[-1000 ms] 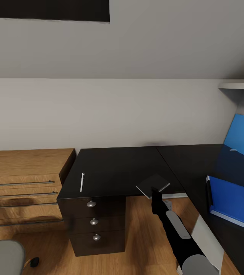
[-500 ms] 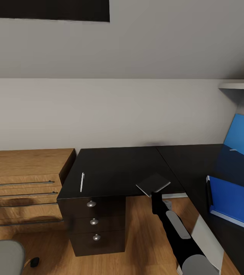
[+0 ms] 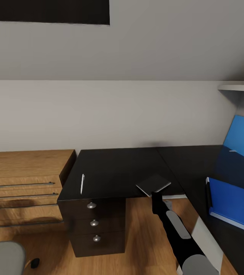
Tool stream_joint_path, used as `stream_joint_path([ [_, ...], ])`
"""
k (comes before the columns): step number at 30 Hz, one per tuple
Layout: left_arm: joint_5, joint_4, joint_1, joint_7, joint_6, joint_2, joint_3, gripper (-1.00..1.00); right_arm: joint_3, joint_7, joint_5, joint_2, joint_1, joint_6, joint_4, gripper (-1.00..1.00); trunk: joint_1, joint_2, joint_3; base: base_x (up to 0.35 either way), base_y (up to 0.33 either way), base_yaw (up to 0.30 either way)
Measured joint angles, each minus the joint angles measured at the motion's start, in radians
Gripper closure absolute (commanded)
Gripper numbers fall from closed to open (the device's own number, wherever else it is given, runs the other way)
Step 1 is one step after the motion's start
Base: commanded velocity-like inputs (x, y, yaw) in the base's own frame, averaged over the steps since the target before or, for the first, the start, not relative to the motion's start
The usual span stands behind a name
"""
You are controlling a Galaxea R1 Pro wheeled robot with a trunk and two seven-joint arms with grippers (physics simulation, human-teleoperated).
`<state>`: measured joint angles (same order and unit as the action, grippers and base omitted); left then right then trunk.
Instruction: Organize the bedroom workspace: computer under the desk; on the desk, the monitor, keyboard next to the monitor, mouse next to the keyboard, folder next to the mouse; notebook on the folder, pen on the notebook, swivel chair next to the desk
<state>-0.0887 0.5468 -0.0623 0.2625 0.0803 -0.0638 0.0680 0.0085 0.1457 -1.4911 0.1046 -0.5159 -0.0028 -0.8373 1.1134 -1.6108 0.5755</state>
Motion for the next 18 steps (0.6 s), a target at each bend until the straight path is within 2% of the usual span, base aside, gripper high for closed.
stream_joint_path([
  [18, 0.0, 0.0, 0.0, 0.0, 0.0, -0.001, 0.001, -1.0, 0.0, -0.007, 0.011, -0.002, 0.003, -0.004, -0.006, 1.0, -0.069, 0.126, -0.056, 0.0, 0.0, 0.0],
])
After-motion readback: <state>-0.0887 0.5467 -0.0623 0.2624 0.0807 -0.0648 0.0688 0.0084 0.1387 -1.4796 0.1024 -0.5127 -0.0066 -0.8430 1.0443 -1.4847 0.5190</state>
